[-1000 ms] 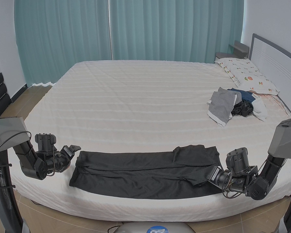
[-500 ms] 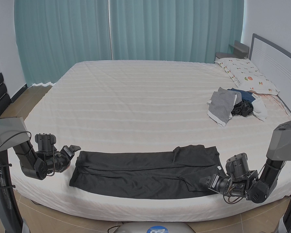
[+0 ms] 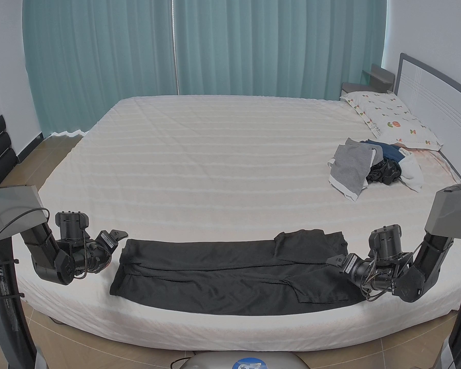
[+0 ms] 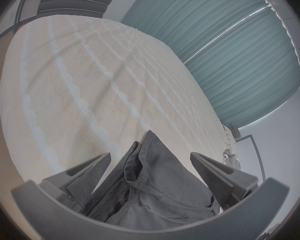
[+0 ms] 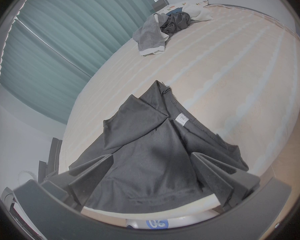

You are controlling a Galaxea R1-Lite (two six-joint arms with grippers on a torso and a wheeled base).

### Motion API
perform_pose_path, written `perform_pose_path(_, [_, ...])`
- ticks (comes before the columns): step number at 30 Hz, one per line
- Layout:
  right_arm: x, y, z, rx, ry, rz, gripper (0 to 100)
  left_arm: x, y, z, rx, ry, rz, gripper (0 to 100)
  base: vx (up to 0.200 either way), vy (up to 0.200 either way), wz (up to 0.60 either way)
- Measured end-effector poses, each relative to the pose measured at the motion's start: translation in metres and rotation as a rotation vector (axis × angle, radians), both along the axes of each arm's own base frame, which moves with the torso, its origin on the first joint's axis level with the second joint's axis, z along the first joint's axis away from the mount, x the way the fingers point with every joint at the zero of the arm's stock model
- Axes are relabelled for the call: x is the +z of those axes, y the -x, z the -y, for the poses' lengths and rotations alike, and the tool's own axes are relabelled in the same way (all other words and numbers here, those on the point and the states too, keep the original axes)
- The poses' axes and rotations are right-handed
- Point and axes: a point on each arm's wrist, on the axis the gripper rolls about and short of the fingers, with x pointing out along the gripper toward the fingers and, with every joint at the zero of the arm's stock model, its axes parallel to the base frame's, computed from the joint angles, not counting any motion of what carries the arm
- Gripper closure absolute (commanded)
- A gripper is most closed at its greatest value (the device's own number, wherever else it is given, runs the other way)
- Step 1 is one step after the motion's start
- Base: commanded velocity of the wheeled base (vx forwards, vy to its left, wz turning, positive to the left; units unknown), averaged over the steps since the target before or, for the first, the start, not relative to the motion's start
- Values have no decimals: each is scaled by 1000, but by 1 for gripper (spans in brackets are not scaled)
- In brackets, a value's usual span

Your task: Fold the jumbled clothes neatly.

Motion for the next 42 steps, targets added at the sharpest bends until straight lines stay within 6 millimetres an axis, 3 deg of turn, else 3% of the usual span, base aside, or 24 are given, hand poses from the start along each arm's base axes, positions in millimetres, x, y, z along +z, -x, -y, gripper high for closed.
perform_pose_path(4, [-8,-10,1,-2,9,-1,0,0,0,0,1,0,1,0,0,0,0])
perform_pose_path(5, [-10,-13,0,-2,10,-2,100,0,0,-1,2,0,1,0,0,0,0])
perform_pose_path(13, [-26,-21,0,7,34,-22,100,-1,-1,-1,3,0,-1,0,0,0,0])
perform_pose_path(20, [-26,-25,9,-25,28,11,100,1,2,-1,2,-5,-1,0,0,0,0])
perform_pose_path(21, [-27,-25,10,-30,30,7,0,2,2,-1,2,-5,1,0,0,0,0])
perform_pose_path(33, [-22,-24,13,-41,10,66,0,4,17,3,-82,-56,-18,0,0,0,0])
perform_pose_path(42, [-14,-17,14,-37,6,82,0,-4,28,18,-166,-83,-56,0,0,0,0])
